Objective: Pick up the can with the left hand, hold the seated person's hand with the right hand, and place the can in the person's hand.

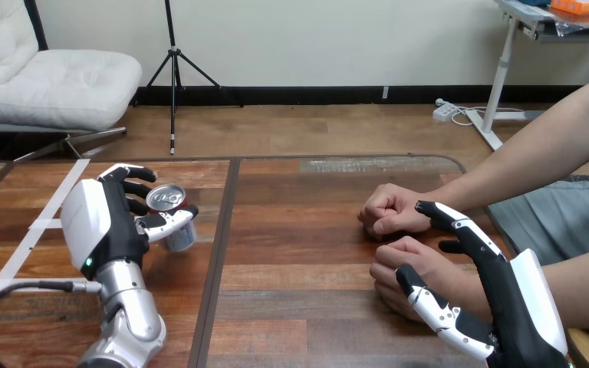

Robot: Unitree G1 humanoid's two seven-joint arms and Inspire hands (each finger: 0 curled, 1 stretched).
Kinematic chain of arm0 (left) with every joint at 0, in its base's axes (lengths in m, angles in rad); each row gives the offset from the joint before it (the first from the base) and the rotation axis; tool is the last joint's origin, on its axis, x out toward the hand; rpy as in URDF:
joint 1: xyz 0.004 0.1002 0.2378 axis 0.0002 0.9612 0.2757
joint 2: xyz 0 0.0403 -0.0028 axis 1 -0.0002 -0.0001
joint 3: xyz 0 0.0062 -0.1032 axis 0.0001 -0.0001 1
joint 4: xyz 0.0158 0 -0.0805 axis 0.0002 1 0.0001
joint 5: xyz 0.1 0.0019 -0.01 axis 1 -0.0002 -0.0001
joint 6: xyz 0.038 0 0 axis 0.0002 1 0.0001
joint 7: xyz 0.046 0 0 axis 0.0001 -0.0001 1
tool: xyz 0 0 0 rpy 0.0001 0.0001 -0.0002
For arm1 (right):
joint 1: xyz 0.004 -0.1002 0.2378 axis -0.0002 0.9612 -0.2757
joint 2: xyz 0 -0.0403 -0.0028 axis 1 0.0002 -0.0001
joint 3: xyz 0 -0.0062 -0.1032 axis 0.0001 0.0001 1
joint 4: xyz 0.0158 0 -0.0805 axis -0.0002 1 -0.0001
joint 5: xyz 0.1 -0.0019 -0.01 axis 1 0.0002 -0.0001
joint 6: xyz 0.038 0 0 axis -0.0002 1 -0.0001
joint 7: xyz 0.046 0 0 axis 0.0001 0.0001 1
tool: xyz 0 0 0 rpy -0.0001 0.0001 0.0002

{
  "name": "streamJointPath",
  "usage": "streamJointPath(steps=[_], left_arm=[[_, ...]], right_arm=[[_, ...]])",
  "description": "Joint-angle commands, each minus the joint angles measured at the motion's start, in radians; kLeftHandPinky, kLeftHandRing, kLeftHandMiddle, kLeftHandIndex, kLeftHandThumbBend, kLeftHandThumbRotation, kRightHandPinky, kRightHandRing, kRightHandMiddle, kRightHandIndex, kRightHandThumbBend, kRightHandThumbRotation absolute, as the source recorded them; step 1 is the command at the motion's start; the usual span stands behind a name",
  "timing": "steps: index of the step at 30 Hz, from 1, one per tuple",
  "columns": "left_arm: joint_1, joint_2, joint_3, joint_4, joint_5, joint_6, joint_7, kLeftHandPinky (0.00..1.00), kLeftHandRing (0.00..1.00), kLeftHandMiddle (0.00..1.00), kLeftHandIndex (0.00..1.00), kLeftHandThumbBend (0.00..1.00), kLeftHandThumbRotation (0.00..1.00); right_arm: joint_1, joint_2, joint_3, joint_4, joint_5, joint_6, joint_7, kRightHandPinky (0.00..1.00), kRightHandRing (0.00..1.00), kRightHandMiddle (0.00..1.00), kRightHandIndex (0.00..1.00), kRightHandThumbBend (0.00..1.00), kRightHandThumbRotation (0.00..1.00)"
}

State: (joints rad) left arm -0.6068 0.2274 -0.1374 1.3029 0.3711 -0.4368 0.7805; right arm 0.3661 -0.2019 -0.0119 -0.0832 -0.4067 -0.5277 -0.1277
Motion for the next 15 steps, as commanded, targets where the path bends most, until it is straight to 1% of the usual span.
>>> streamJointPath(steps=[1,11,14,15], left_arm=[[-0.018,-0.003,0.014,-0.061,-0.008,-0.071,0.019,0.43,0.45,0.5,0.57,0.67,0.0],[0.001,-0.011,0.015,-0.094,-0.016,-0.124,0.019,0.42,0.45,0.5,0.57,0.68,0.0],[0.007,-0.012,0.013,-0.105,-0.013,-0.133,0.02,0.41,0.44,0.5,0.57,0.68,0.0],[0.01,-0.013,0.013,-0.11,-0.013,-0.138,0.019,0.41,0.44,0.5,0.57,0.68,0.0]], right_arm=[[-0.053,0.0,0.001,-0.05,-0.002,-0.007,-0.009,0.76,0.85,0.86,0.83,0.48,0.46],[-0.061,0.002,0.003,-0.043,-0.008,-0.007,-0.012,0.76,0.85,0.86,0.83,0.49,0.46],[-0.064,-0.003,0.0,-0.044,-0.024,0.0,-0.015,0.77,0.86,0.86,0.83,0.5,0.45],[-0.066,-0.009,-0.003,-0.048,-0.046,0.006,-0.019,0.77,0.86,0.87,0.84,0.5,0.45]])
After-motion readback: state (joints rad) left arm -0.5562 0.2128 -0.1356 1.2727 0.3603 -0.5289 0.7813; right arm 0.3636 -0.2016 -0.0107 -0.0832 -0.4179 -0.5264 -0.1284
